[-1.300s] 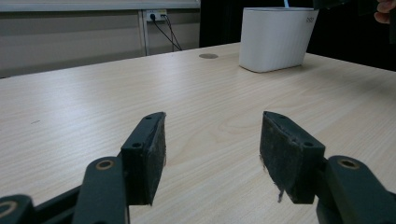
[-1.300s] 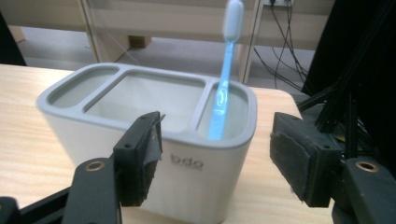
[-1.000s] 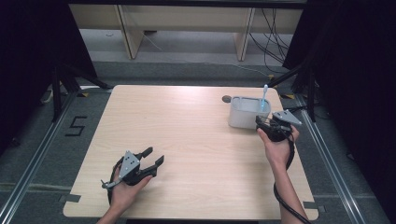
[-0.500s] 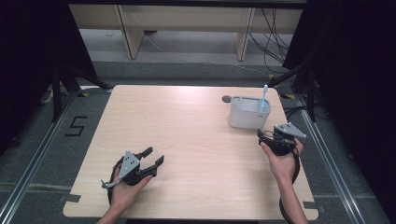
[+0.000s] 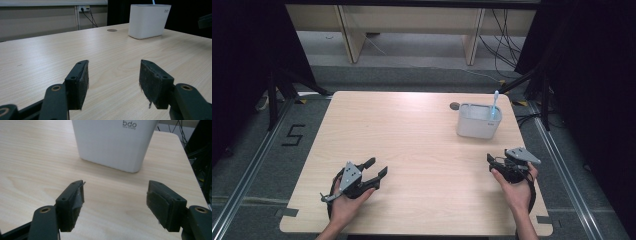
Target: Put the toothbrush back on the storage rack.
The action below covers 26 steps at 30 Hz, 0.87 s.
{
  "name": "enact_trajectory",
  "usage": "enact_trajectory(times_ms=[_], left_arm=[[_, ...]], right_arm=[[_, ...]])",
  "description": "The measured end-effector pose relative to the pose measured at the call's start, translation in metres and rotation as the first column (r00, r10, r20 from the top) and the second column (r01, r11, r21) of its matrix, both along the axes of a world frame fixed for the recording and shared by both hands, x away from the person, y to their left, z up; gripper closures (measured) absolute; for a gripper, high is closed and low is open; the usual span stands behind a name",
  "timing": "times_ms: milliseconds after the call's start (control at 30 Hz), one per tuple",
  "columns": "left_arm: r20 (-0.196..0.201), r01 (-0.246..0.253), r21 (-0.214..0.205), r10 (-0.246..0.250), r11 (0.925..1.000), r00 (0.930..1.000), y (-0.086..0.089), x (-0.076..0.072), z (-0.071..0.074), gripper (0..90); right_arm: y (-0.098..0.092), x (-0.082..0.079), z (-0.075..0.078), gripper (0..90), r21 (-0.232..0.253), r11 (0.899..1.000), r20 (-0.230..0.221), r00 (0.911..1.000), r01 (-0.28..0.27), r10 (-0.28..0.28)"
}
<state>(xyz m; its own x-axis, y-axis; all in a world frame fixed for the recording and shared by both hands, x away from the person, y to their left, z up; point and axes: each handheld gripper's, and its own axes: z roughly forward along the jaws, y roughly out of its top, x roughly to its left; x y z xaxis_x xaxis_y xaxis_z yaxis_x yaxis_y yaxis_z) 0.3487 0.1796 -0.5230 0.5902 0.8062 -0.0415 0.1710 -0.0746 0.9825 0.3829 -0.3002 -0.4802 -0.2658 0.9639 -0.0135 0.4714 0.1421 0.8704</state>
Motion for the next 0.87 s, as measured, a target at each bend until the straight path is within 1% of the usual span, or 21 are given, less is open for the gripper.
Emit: enact_trajectory(times_ms=[33,100,167,200,267,300,333,400,433,467,500,533,567,600,633,667,700,733,800,833,867], left_arm=[[0.0,0.0,0.001,0.0,1.0,1.0,0.0,0.0,0.0,40.4],[0.0,0.0,0.001,0.0,1.0,1.0,0.0,0.0,0.0,40.4],[0.001,0.0,0.002,0.0,1.0,1.0,0.0,0.0,0.0,40.4],[0.001,0.0,0.001,0.0,1.0,1.0,0.0,0.0,0.0,40.4],[0.001,0.0,0.001,0.0,1.0,1.0,0.0,0.0,0.0,40.4],[0.0,0.0,0.0,0.0,1.0,1.0,0.0,0.0,0.0,40.3],[0.0,-0.001,-0.001,0.001,1.0,1.0,0.0,0.0,0.0,40.4],[0.0,0.0,-0.002,0.0,1.0,1.0,0.0,0.0,0.0,40.4],[-0.001,0.0,-0.003,0.0,1.0,1.0,0.0,0.0,0.0,40.4],[-0.002,0.0,-0.003,0.0,1.0,1.0,0.0,0.0,0.0,40.4],[-0.002,0.0,-0.004,0.0,1.0,1.0,0.0,0.0,0.0,40.4],[-0.002,0.0,-0.005,0.0,1.0,1.0,0.0,0.0,0.0,40.4],[-0.001,0.001,-0.004,-0.001,1.0,1.0,0.001,0.0,0.0,40.4],[0.0,0.001,-0.006,-0.001,1.0,1.0,0.0,0.0,0.0,40.4],[-0.001,0.0,-0.007,0.0,1.0,1.0,0.0,0.0,0.0,40.4],[-0.003,-0.001,-0.007,0.001,1.0,1.0,0.001,0.0,0.0,40.5],[-0.003,-0.001,-0.008,0.001,1.0,1.0,0.0,0.0,0.0,40.6],[-0.003,-0.002,-0.008,0.002,1.0,1.0,0.0,0.0,0.0,40.7],[0.001,-0.009,-0.01,0.009,0.9999,1.0,0.001,-0.001,0.0,41.1],[0.004,-0.011,-0.012,0.011,0.9999,0.9999,0.001,-0.001,0.0,41.4],[0.005,-0.012,-0.013,0.012,0.9998,0.9999,0.001,-0.001,0.0,41.5]], right_arm=[[0.001,-0.002,-0.002,31.1,0.013,1.0,0.004,1.0,-0.004,0.004],[0.001,-0.007,-0.004,31.1,0.003,1.0,0.014,0.9999,-0.01,0.01],[0.005,-0.014,-0.005,31.1,0.032,0.999,-0.012,0.9999,0.006,-0.005],[0.002,-0.015,-0.005,31.1,-0.005,1.0,0.009,0.9999,-0.013,0.013],[0.005,-0.02,-0.009,31.1,0.011,1.0,0.004,0.9999,-0.013,0.013],[0.004,-0.021,-0.01,31.1,-0.005,1.0,0.005,0.9996,-0.029,0.029],[0.006,-0.024,-0.012,31.1,0.015,1.0,0.002,0.9999,-0.016,0.016],[0.006,-0.027,-0.016,31.1,0.01,1.0,0.01,0.9995,-0.029,0.029],[0.009,-0.029,-0.017,31.1,0.027,1.0,-0.003,0.9999,-0.013,0.014],[0.008,-0.029,-0.019,31.1,0.025,0.999,0.0,0.9995,-0.031,0.031],[0.01,-0.031,-0.02,31.1,0.044,0.999,-0.009,0.9999,-0.011,0.011],[0.009,-0.031,-0.02,31.1,0.042,0.999,-0.005,0.9999,-0.013,0.013],[0.007,-0.029,-0.02,31.1,0.013,1.0,0.015,0.9996,-0.025,0.025],[0.007,-0.03,-0.019,31.2,0.012,1.0,0.014,0.9996,-0.025,0.025],[0.007,-0.029,-0.02,31.2,0.028,0.999,0.024,0.9994,-0.028,0.027],[0.006,-0.03,-0.019,31.2,0.007,1.0,0.034,0.9992,-0.023,0.022],[0.008,-0.031,-0.019,31.2,0.037,0.999,0.02,0.9998,-0.008,0.007],[0.005,-0.03,-0.02,31.2,0.012,1.0,0.049,0.9987,-0.017,0.017],[0.007,-0.033,-0.02,31.3,0.049,0.999,0.027,0.9996,-0.004,0.002],[0.004,-0.032,-0.022,31.4,0.015,1.0,0.049,0.9986,-0.017,0.017],[0.005,-0.032,-0.023,31.4,0.043,0.999,0.054,0.9984,-0.014,0.012]])
